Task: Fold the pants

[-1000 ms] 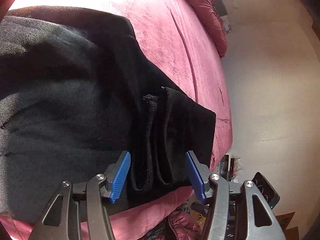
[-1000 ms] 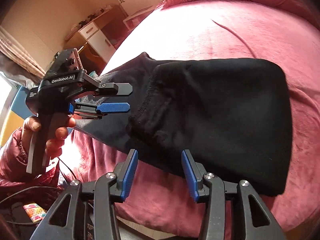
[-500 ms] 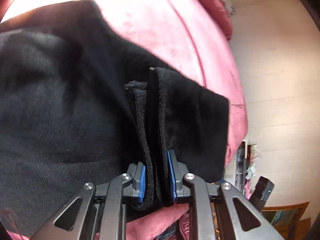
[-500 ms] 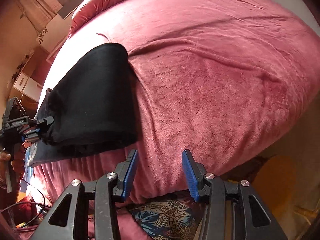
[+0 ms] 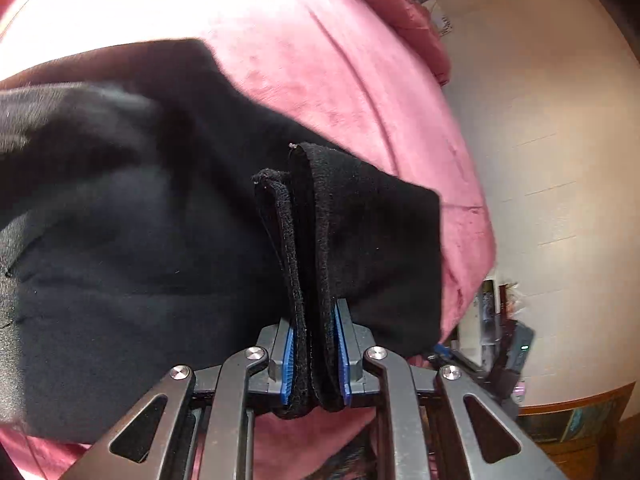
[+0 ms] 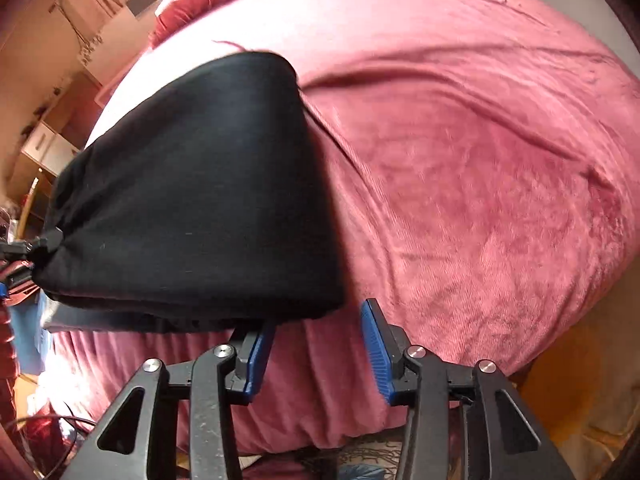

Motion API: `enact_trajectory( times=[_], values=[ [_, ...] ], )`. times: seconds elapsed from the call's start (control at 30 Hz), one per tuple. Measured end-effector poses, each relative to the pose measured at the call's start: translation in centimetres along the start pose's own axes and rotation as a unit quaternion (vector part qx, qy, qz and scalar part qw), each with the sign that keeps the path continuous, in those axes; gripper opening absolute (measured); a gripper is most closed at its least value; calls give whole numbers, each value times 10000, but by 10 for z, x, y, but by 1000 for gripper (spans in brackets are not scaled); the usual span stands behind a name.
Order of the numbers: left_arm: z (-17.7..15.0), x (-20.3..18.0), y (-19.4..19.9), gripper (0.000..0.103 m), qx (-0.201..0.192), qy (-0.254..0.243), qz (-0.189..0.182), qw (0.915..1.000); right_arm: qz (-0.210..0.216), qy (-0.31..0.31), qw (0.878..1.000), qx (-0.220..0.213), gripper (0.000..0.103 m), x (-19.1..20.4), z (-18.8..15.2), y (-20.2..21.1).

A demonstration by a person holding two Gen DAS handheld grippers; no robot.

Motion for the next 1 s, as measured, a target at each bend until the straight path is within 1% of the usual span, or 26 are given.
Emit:
enact_trajectory(
  times=[0.03,0.07,0.13,0.17,0.23,0.33,0.4,0.43,0.47,0.5,0.57,0.63,0.7,0.77,0.8,0.83,0.93,1.0],
  values=[
    [-3,7,-9,17,94,50,149,9998,-7,32,10000,30,44,0,0,0],
    [-5,12,-16,17,127,134,125,9998,-26,106,9999,74,44,-1,-2,5],
    [-7,15,-17,17,66,261,-41,9996,-23,356,9993,126,44,-4,-6,20],
    [-8,14,-15,17,40,212,-35,9998,-5,470,9988,106,44,-3,-5,28],
    [-10,7,-12,17,-100,-37,82,9999,87,627,9980,-21,44,3,2,43],
    [-17,-1,-6,17,-352,-425,277,9981,235,793,9958,-398,45,23,24,57],
    [-22,-7,0,17,-539,-549,321,9965,410,855,9935,-624,50,45,44,56],
    [-24,-9,3,17,-636,-601,350,9955,466,924,9923,-682,56,60,49,54],
    [-27,-11,6,17,-725,-654,378,9945,530,1006,9909,-714,57,74,56,50],
    [-22,-1,11,17,-801,-695,405,9935,616,1105,9893,-726,57,88,64,44],
    [-23,0,16,17,-895,-748,513,9918,748,1308,9862,-680,57,114,77,29],
    [-25,-2,7,17,-860,-801,609,9912,769,1505,9841,-551,57,138,84,10],
    [-27,-3,-1,18,-773,-879,826,9897,678,1628,9837,-350,57,153,88,-13],
    [-26,-7,-12,21,-763,-867,938,9889,319,1668,9854,-102,57,154,88,-41],
    [-25,-12,-21,23,-762,-806,933,9894,173,1672,9858,51,57,151,88,-55],
    [-24,-10,-21,26,-748,-723,905,9904,79,1720,9850,130,59,147,87,-68],
    [-25,-5,-15,31,-761,-568,866,9917,5,1930,9812,24,66,149,81,-73],
    [-28,-1,-8,32,-810,-464,850,9920,-42,2003,9797,9,67,151,79,-71]
  ],
)
Point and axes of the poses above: each gripper's, at about its wrist camera, not at the fingertips, and y roughly against the way its jaws point, x to its left, z to its top, the point moved 4 cm from there along -y, roughly the way its jaws point, and after that the axes turned 7 degrees about z, right-handed, at the moved point
